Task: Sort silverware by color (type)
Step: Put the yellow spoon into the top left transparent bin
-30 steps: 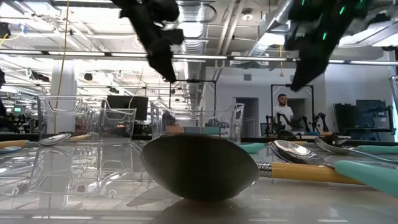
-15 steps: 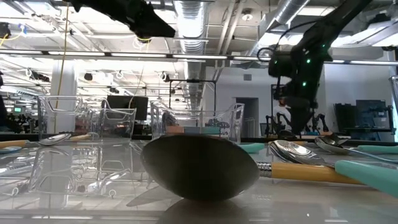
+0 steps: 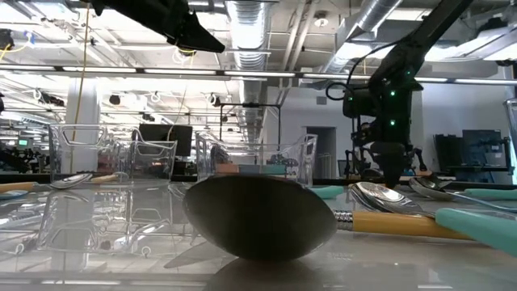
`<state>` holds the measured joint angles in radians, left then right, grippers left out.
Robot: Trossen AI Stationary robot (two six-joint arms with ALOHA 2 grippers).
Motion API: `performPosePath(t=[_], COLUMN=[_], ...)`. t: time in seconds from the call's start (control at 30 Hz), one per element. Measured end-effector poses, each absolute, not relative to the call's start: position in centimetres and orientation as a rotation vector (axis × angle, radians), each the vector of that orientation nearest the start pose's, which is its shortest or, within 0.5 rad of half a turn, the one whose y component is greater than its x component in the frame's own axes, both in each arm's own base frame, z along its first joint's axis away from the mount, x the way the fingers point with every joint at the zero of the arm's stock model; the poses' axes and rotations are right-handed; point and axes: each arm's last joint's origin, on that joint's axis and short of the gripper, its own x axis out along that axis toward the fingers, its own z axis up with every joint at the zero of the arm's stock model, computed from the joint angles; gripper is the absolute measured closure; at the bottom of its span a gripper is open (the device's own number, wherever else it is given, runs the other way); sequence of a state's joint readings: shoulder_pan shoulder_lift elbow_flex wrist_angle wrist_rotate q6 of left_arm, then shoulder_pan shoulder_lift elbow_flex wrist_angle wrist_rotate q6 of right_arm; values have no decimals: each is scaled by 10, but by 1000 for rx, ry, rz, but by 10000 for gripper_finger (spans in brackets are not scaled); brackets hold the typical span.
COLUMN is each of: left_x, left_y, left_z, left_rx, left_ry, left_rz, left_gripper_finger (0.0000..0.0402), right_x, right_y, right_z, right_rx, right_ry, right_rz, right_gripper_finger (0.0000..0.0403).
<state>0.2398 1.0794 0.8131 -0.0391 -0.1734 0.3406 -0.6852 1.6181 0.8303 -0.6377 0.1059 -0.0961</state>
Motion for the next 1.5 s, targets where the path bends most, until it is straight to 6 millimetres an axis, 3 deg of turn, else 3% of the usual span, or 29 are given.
performPosePath(t=[0.2,0.47,0.7,1.0,1.13,1.3,1.5], left_x=[231,231,230,230,230,230,243], left_y=[63,63,63,63,63,63,63], left_z=[301,301,298,297,297,297,291], left_rx=[317,310,276,272,272,217,36], left_ry=[373,372,401,405,405,392,338], left_rz=[360,360,380,382,383,367,181], left_gripper_finger=[230,230,230,230,230,230,230], right_x=[204,207,199,180,175,183,213], right_y=[-167,-163,-159,-145,-140,-131,-108], right_z=[132,151,174,187,194,214,229], right_rx=[334,358,445,380,329,280,219], right_ry=[1458,1289,928,396,260,123,92], right_rz=[-533,-553,-425,-494,-495,-414,-246], right_gripper_finger=[239,337,337,337,337,337,337])
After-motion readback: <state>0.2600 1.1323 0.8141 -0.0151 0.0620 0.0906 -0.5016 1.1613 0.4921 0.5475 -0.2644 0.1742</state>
